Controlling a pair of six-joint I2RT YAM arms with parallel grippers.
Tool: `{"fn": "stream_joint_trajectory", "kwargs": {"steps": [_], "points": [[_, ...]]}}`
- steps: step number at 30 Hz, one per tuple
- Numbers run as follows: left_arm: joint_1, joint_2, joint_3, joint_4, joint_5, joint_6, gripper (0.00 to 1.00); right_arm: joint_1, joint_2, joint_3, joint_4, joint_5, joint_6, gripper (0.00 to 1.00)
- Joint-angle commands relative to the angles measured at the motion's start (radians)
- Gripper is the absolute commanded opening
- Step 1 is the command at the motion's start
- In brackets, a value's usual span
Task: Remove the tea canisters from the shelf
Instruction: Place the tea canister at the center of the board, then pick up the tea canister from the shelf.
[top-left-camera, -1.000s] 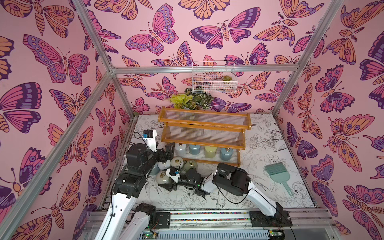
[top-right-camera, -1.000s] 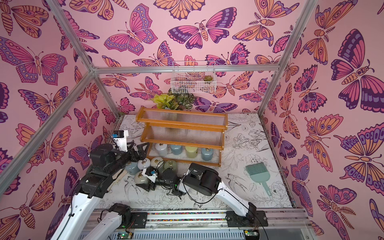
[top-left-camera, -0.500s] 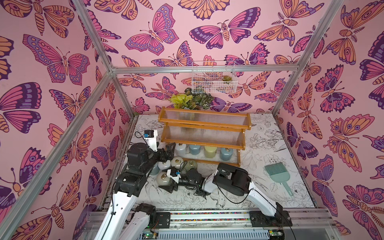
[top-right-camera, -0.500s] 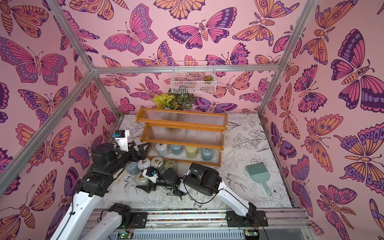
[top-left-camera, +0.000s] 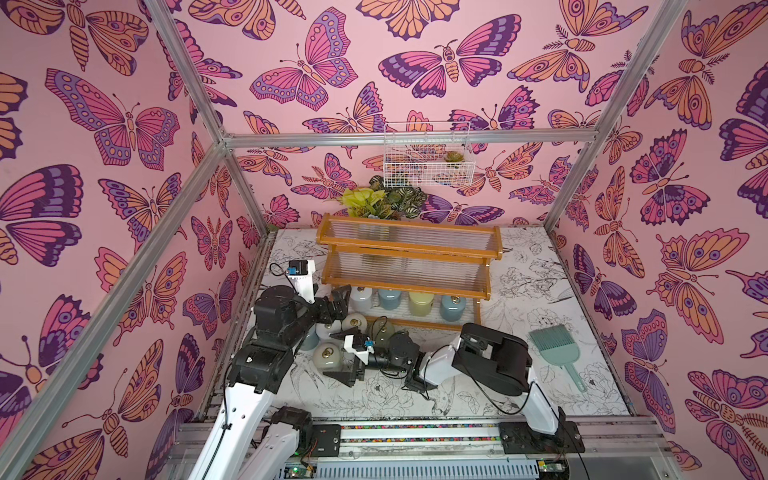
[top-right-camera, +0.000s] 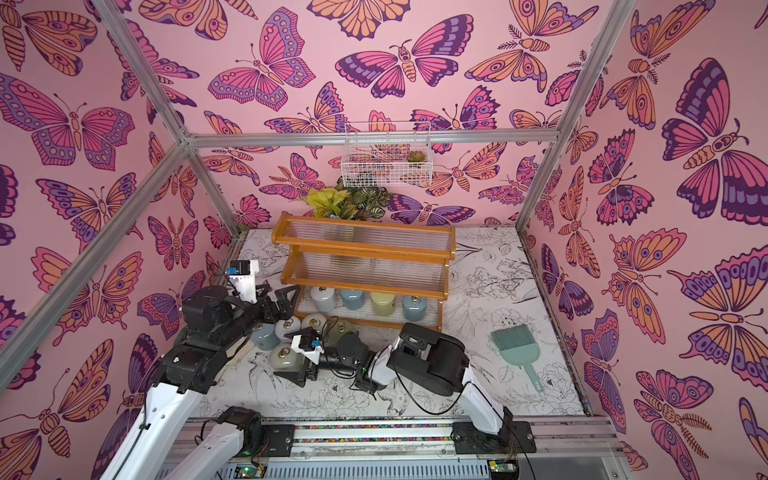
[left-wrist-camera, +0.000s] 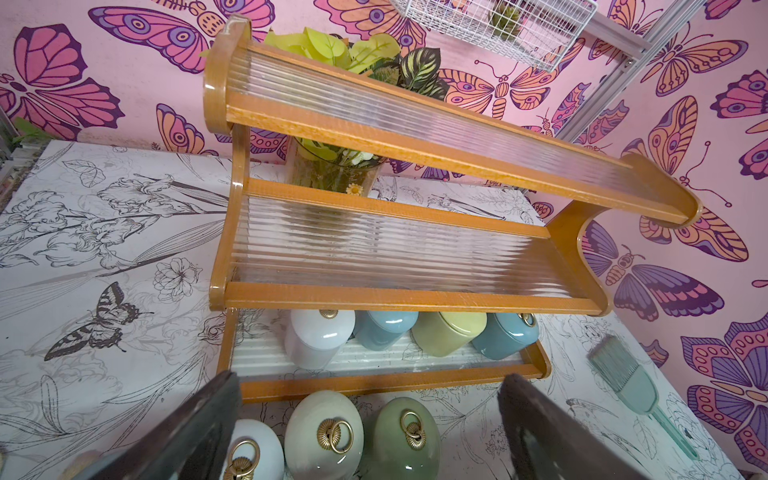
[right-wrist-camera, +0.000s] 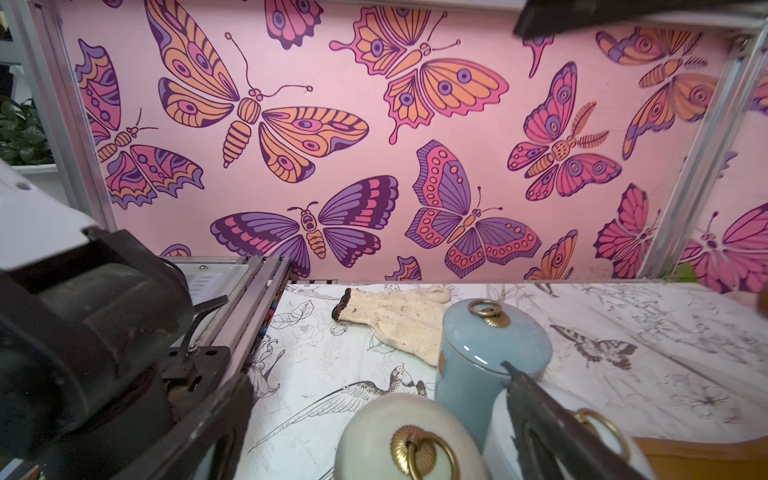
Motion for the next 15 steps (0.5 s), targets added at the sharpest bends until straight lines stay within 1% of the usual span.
{"fn": "stream_joint_trajectory", "kwargs": {"steps": [1,5,7,9,13,15], "points": [[-0.004,0.009,0.023,-0.002,-0.011,0.015,1.00,-0.010,-0.121,-0.069,0.031,0.079,-0.030,0.97],[-0.004,0.017,0.028,-0.001,0.006,0.015,1.00,-0.035,-0.257,-0.183,0.013,0.201,-0.021,0.97],[-0.004,0.024,0.030,-0.001,0.021,0.018,1.00,-0.041,-0.337,-0.230,-0.031,0.297,-0.027,0.97],[-0.005,0.035,0.032,-0.002,0.036,0.023,1.00,-0.048,-0.421,-0.264,-0.121,0.394,-0.043,0.96],[-0.005,0.069,0.041,-0.001,0.076,0.018,1.00,-0.053,-0.597,-0.291,-0.391,0.596,-0.079,0.97],[-0.009,0.081,0.042,0.007,0.083,0.004,1.00,-0.058,-0.659,-0.318,-0.452,0.657,-0.093,0.96]]}}
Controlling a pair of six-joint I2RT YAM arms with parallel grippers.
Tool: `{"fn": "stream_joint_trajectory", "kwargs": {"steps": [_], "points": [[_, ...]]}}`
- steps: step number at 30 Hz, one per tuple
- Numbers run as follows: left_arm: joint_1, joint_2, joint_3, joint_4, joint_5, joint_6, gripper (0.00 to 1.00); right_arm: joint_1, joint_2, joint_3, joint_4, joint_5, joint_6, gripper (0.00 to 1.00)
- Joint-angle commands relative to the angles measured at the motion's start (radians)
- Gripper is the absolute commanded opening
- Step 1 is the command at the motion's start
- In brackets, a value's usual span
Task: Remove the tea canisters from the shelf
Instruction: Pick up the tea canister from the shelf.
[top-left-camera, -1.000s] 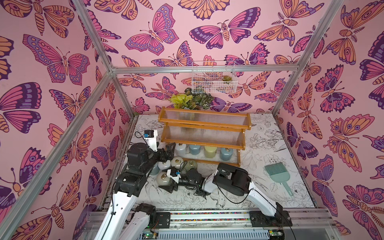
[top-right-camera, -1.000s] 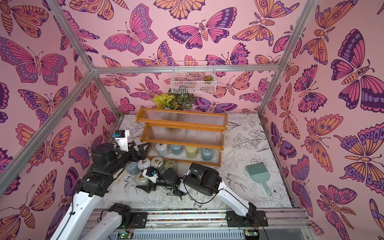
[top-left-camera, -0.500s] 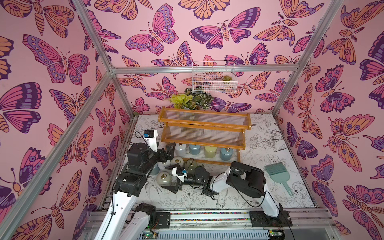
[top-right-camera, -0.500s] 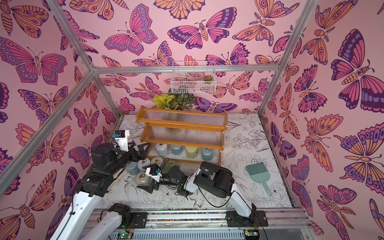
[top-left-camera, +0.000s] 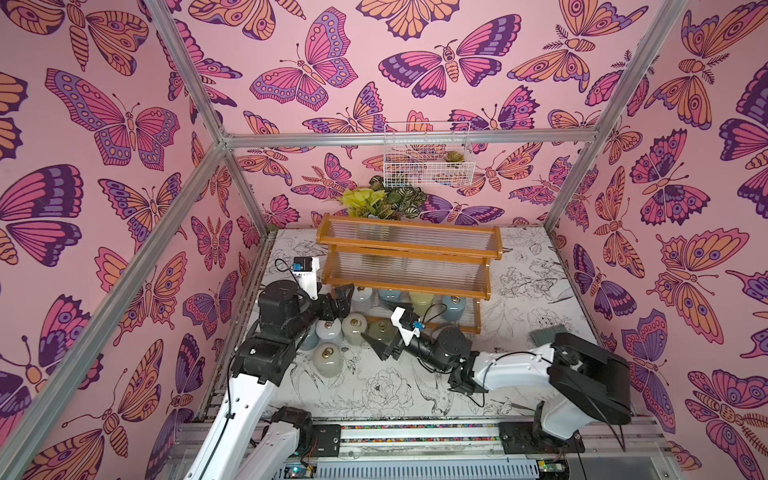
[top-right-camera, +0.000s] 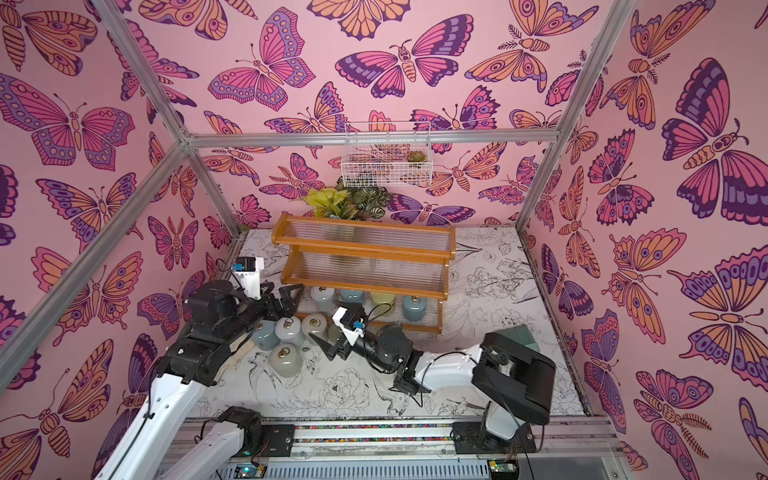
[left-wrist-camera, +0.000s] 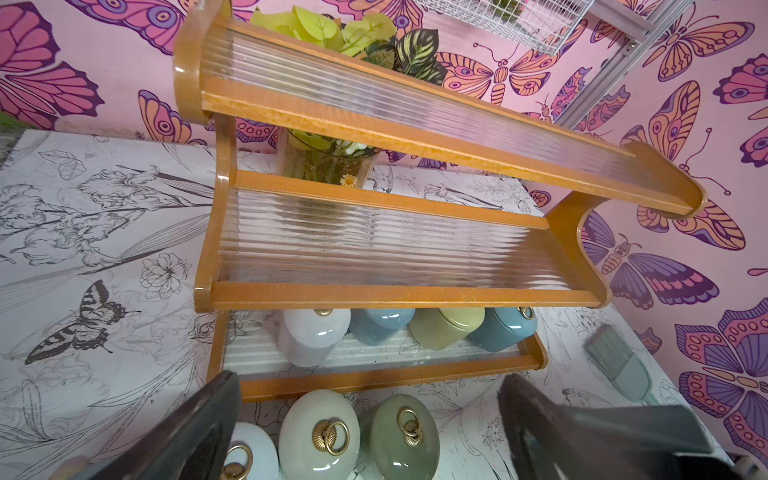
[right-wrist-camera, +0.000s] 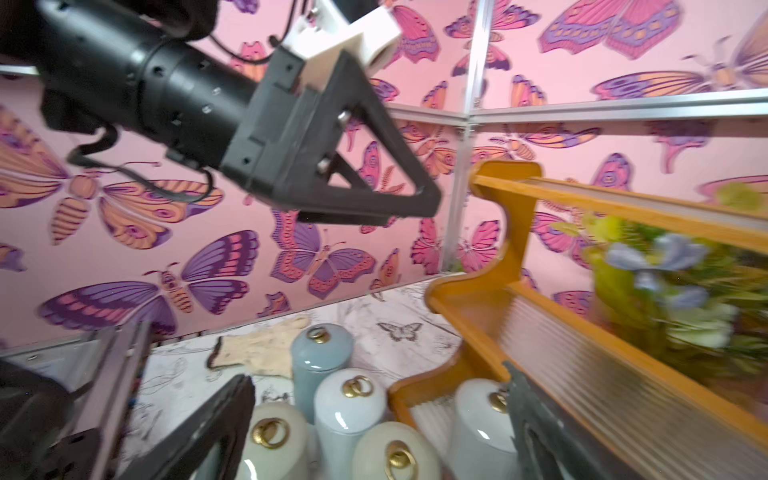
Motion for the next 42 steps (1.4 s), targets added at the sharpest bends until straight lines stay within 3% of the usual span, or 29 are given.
{"fn": "stream_joint_trajectory", "kwargs": {"steps": [1,6,11,15,21,26,34,42], "points": [[-0.011,0.016,0.013,0.023,0.051,-0.005,1.00,-0.013,-0.104,-0.047,-0.192,0.222,-0.038,0.96],[-0.048,0.051,0.000,0.077,0.075,-0.025,1.00,-0.027,-0.202,-0.175,-0.196,0.354,0.003,0.95],[-0.151,0.063,-0.015,0.122,0.020,0.002,1.00,-0.030,-0.266,-0.330,-0.146,0.478,0.078,0.94],[-0.189,0.083,-0.027,0.163,0.082,0.000,1.00,-0.030,-0.274,-0.440,-0.081,0.606,0.155,0.94],[-0.242,0.115,-0.053,0.232,0.141,0.014,1.00,-0.043,-0.210,-0.469,-0.061,0.746,0.197,0.96],[-0.266,0.122,-0.076,0.291,0.178,0.018,1.00,-0.109,-0.149,-0.480,0.009,0.743,0.237,0.97],[-0.267,0.138,-0.083,0.326,0.179,0.029,1.00,-0.257,-0.097,-0.464,0.026,0.592,0.292,0.97],[-0.267,0.157,-0.072,0.332,0.179,0.040,1.00,-0.293,0.050,-0.417,0.146,0.507,0.246,0.97]]}}
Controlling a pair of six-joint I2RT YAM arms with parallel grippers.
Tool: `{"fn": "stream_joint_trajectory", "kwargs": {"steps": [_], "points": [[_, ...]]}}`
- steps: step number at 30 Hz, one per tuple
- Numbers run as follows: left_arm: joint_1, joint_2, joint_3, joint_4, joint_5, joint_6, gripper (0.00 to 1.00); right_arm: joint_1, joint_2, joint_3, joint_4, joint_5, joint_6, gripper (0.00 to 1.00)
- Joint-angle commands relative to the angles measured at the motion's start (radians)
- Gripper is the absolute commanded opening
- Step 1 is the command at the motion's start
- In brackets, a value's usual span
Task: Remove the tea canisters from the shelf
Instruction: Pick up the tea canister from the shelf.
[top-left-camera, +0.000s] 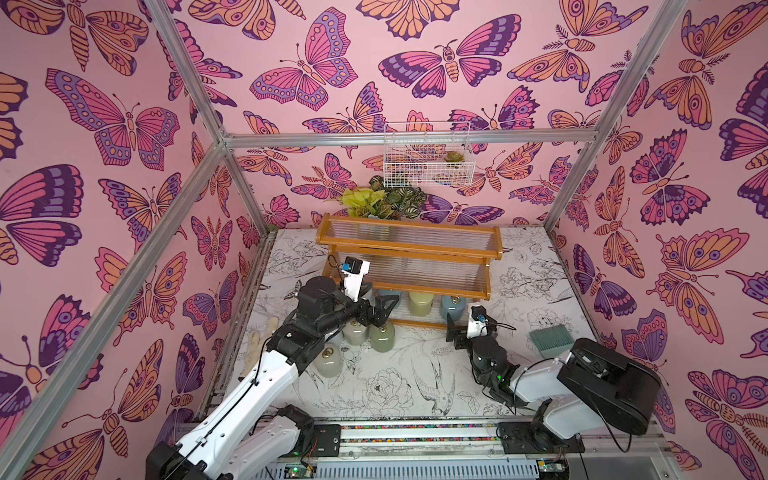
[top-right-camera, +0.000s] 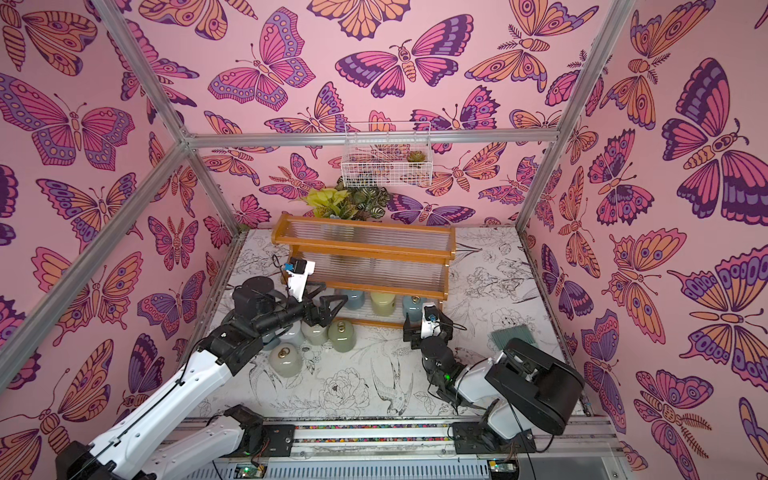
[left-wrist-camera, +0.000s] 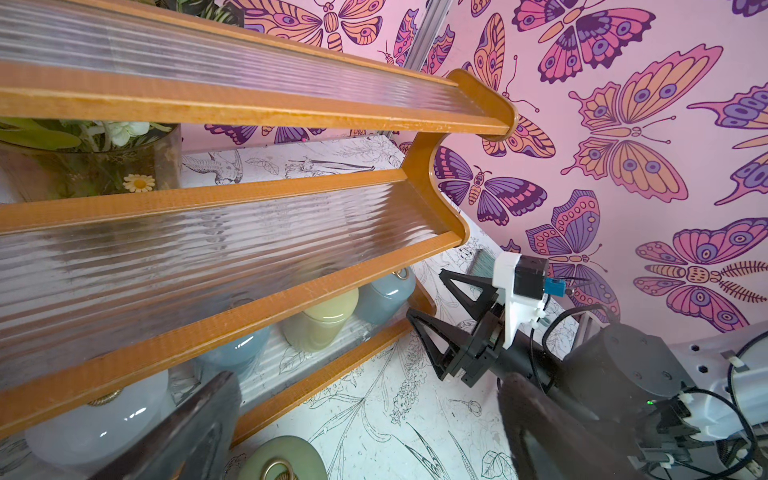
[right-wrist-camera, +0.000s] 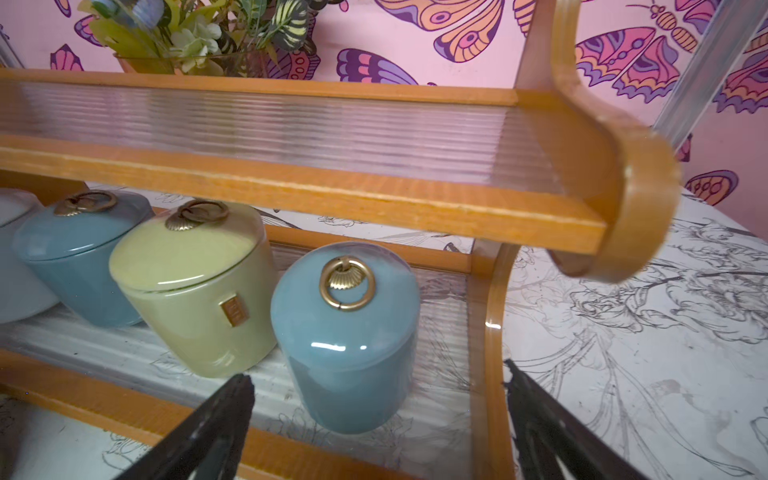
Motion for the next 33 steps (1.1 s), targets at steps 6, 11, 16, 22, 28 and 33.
{"fn": "stream_joint_trajectory", "kwargs": {"steps": [6,11,16,22,28,33], "points": [[-0.006,-0.004,0.002,0.020,0.011,0.029,1.00,-0.014,0.202,0.045,0.234,-0.051,-0.021,0.98],[-0.004,-0.018,0.008,0.002,0.001,0.032,1.00,-0.020,0.261,0.091,0.236,-0.061,-0.027,0.98],[-0.004,-0.039,0.012,-0.019,-0.008,0.039,1.00,-0.029,0.284,0.121,0.236,-0.058,-0.027,0.99],[-0.005,-0.051,0.009,-0.022,-0.014,0.035,1.00,-0.053,0.299,0.132,0.237,-0.051,-0.012,1.00],[-0.006,-0.053,0.009,-0.022,-0.016,0.033,1.00,-0.071,0.320,0.148,0.236,-0.063,0.000,1.00],[-0.005,-0.055,0.006,-0.023,-0.018,0.035,1.00,-0.078,0.345,0.165,0.237,-0.046,0.019,1.00]]}}
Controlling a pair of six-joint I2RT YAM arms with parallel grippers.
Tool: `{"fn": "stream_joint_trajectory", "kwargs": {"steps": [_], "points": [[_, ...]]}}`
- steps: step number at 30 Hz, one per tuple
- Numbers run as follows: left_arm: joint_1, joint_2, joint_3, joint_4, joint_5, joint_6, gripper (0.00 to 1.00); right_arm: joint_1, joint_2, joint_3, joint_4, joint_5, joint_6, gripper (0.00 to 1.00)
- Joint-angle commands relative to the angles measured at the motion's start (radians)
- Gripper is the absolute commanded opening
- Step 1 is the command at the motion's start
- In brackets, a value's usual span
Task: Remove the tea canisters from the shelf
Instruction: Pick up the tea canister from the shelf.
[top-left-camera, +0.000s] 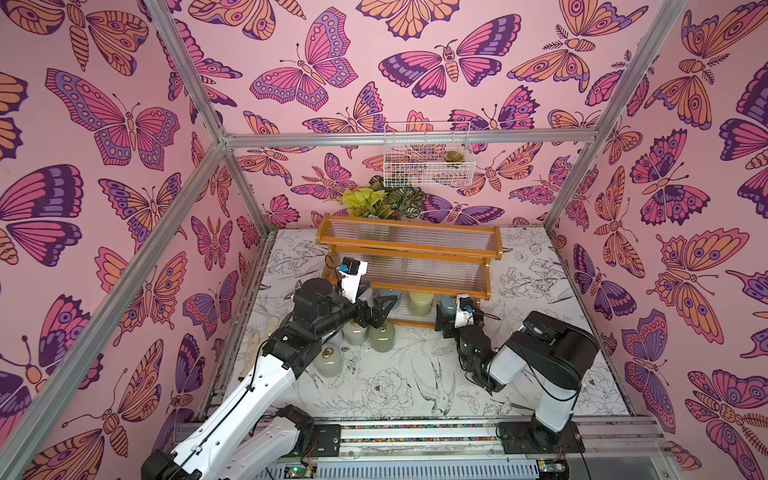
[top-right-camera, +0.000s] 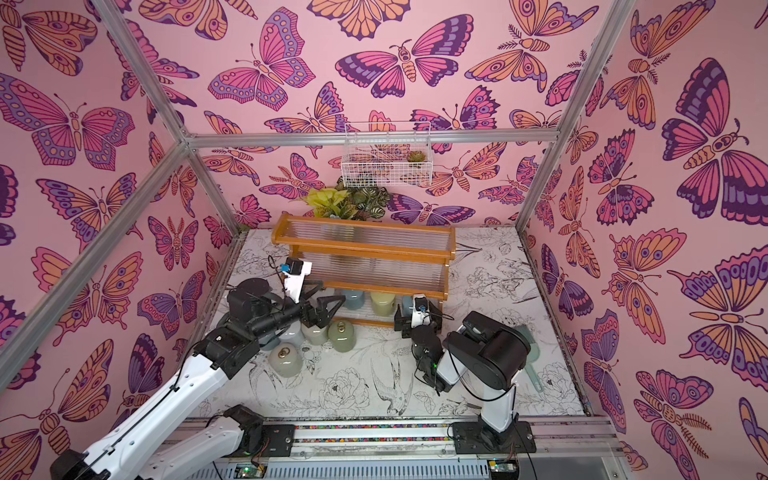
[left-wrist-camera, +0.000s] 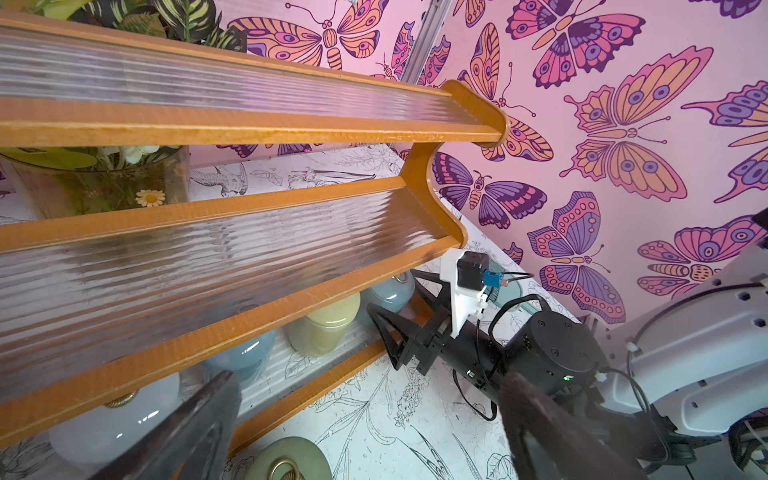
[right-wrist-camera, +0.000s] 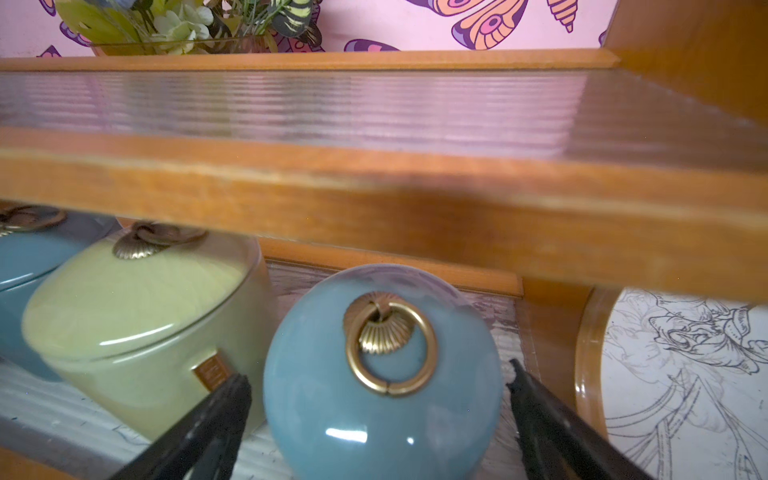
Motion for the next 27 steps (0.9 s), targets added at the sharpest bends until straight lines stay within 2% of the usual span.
{"fn": "stream_joint_trajectory", "kwargs": {"steps": [1,15,27], "points": [[-0.005,-0.015,0.006,-0.002,-0.005,0.017,1.00,-0.013,0.024,0.020,0.017,0.012,0.034,1.00],[-0.004,-0.016,0.010,-0.019,-0.016,0.035,1.00,-0.019,0.090,0.056,0.016,0.043,0.064,0.92],[-0.005,-0.024,0.013,-0.033,-0.021,0.041,1.00,-0.019,0.117,0.071,0.017,0.047,0.039,0.78]]}}
